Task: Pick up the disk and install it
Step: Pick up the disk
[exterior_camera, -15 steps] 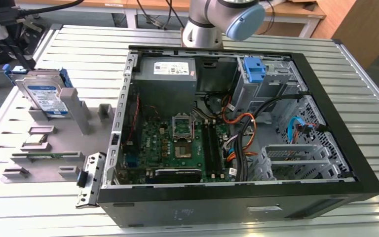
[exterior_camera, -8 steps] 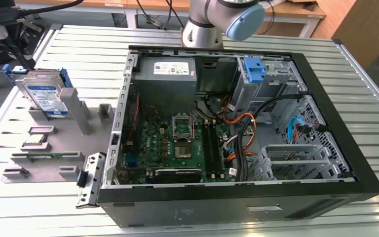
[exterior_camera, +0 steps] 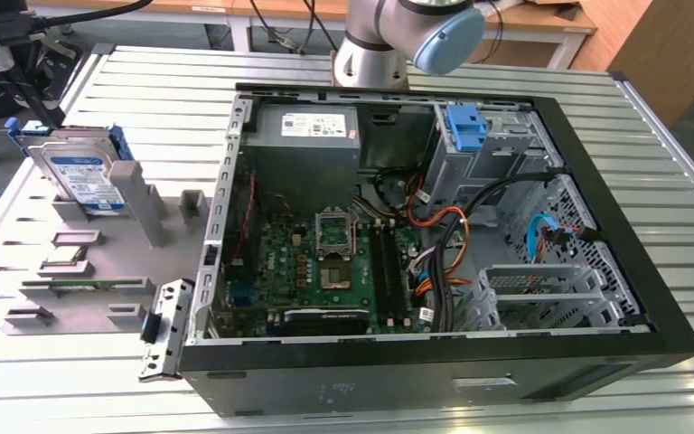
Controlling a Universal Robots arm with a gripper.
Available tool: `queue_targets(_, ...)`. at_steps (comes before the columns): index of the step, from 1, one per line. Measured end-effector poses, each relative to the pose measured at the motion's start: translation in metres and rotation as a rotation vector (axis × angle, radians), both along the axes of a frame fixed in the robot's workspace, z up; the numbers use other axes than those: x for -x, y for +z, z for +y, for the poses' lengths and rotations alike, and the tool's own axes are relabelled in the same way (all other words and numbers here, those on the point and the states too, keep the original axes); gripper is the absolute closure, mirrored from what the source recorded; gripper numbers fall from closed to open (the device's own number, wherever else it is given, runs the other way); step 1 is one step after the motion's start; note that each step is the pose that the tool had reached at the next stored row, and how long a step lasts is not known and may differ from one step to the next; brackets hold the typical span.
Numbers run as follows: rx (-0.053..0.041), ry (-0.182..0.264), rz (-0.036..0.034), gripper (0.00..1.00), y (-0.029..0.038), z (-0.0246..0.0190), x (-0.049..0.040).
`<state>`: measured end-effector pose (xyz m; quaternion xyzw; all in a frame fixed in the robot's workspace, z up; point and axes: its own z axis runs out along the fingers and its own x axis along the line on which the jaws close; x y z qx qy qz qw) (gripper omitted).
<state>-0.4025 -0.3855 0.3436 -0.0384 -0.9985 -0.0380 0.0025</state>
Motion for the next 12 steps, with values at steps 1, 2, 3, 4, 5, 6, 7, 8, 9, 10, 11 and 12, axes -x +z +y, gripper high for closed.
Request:
queue_targets(1, 0.0000, 0.000, 0.0000, 0.89, 0.0000, 0.0000, 0.0000)
queue_targets(2, 0.0000, 0.000, -0.0001, 0.89, 0.0000, 0.0000, 0.0005)
queue_targets(3, -0.0001, 0.000, -0.0001, 0.89, -0.0001, 0.0000, 0.0010)
queue_targets(4, -0.0001, 0.000, -0.0001, 0.89, 0.0000, 0.0000, 0.0011)
queue_targets(5, 0.0000, 0.000, -0.0001, 0.89, 0.0000, -0.0001, 0.0011)
queue_targets(6, 0.0000, 0.000, -0.0001, 0.89, 0.0000, 0.0000, 0.0012)
queue_targets(7, -0.0001, 0.000, -0.0001, 0.89, 0.0000, 0.0000, 0.0012)
queue_targets(8, -0.0002, 0.000, 0.0000, 0.89, 0.0000, 0.0000, 0.0012)
queue_targets(9, -0.0001, 0.000, 0.0001, 0.89, 0.0004, -0.0001, 0.0012)
queue_targets(10, 0.0000, 0.000, 0.0002, 0.89, 0.0010, -0.0001, 0.0012)
queue_targets(11, 0.0000, 0.000, 0.0001, 0.89, 0.0016, 0.0000, 0.0012)
queue_targets(12, -0.0001, 0.000, -0.0002, 0.89, 0.0018, 0.0000, 0.0012)
